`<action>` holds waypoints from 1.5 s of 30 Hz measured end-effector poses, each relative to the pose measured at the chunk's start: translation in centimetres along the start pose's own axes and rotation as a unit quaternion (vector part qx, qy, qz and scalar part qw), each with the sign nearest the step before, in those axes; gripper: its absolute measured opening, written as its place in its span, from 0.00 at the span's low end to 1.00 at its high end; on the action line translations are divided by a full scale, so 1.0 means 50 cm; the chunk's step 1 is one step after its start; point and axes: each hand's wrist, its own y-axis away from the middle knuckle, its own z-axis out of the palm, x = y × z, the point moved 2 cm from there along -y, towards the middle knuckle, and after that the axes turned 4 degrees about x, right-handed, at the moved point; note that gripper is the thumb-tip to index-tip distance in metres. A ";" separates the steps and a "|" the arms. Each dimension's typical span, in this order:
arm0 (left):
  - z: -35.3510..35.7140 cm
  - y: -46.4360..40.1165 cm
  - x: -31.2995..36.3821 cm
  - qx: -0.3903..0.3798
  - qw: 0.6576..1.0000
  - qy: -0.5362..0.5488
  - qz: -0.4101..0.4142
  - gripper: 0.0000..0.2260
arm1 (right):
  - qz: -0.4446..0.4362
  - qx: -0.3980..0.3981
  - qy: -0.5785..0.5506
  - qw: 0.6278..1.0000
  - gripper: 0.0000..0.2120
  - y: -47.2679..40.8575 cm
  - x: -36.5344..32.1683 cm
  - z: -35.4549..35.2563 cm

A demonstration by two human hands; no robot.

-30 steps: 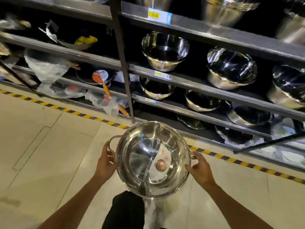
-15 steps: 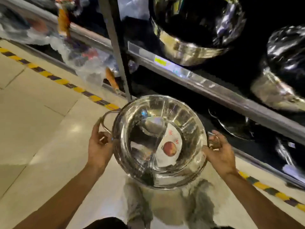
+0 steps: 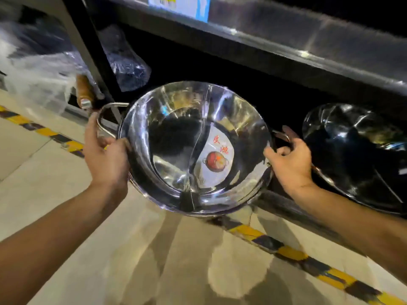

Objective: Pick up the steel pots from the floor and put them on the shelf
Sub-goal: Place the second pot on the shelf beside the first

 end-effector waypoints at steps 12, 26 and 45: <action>0.074 -0.054 -0.032 -0.016 0.996 -0.075 0.042 0.26 | 0.013 0.007 0.041 0.999 0.32 -0.028 -0.032 0.011; 0.216 -0.177 0.013 -0.155 0.981 -0.115 0.020 0.37 | 0.000 0.106 0.043 0.993 0.28 -0.068 0.003 0.026; 0.352 -0.244 -0.066 -0.098 0.990 -0.093 0.033 0.18 | 0.014 0.182 0.075 0.980 0.29 -0.092 0.037 0.116</action>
